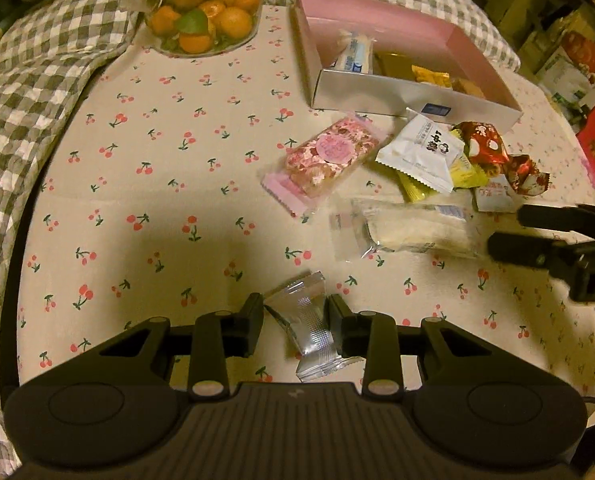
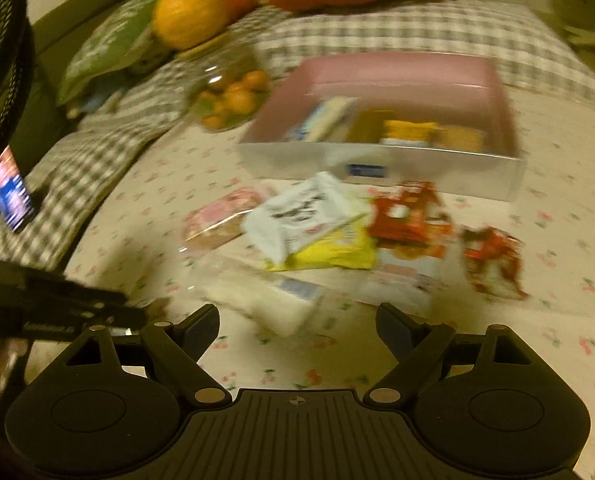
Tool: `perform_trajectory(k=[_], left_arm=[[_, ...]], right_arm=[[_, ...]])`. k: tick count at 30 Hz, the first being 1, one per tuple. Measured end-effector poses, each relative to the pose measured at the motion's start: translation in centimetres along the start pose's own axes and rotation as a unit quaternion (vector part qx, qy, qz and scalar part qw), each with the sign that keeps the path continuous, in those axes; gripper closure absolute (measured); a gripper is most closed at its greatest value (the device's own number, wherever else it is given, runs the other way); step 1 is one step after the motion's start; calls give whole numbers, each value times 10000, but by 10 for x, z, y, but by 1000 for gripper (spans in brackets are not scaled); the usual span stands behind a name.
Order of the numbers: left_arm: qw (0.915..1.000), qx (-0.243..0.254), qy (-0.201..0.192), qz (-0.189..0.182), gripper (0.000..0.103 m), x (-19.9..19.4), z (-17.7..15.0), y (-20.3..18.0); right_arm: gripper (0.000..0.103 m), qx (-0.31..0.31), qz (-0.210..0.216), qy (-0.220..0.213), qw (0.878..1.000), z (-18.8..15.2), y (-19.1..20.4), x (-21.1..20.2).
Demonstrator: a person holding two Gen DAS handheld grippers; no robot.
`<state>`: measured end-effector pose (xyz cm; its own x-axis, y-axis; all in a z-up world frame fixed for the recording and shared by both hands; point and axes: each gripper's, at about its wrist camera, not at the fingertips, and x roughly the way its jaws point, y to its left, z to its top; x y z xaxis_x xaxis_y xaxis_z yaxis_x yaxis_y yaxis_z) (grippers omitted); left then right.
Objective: Organize snacks
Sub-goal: 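Grasp the small clear packet with the left tool while the right tool grasps the clear bread packet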
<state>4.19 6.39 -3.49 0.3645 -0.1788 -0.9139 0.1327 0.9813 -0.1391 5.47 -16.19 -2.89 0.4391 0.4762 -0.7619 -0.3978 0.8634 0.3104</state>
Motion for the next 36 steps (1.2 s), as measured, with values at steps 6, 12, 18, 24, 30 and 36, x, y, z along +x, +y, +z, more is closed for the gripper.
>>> perform_trajectory(k=[6, 12, 18, 24, 30, 36], left_arm=[[9999, 108, 10, 12, 71, 1, -1, -2], [9999, 142, 14, 57, 71, 1, -1, 3], [9998, 144, 32, 105, 71, 3, -2, 11], [9994, 255, -215, 121, 70, 3, -1, 18], [9996, 133, -257, 64, 56, 0, 0, 20], [9999, 88, -22, -45, 60, 7, -7, 13]], right_arm=[[16, -425, 159, 17, 9990, 7, 16, 21], [17, -741, 200, 26, 9970, 13, 27, 42], [17, -1157, 183, 221, 9929, 8, 39, 55], [21, -1310, 449, 603, 9885, -1, 56, 51], [21, -1493, 196, 359, 9880, -2, 64, 48], [38, -1604, -110, 313, 9865, -1, 63, 59]])
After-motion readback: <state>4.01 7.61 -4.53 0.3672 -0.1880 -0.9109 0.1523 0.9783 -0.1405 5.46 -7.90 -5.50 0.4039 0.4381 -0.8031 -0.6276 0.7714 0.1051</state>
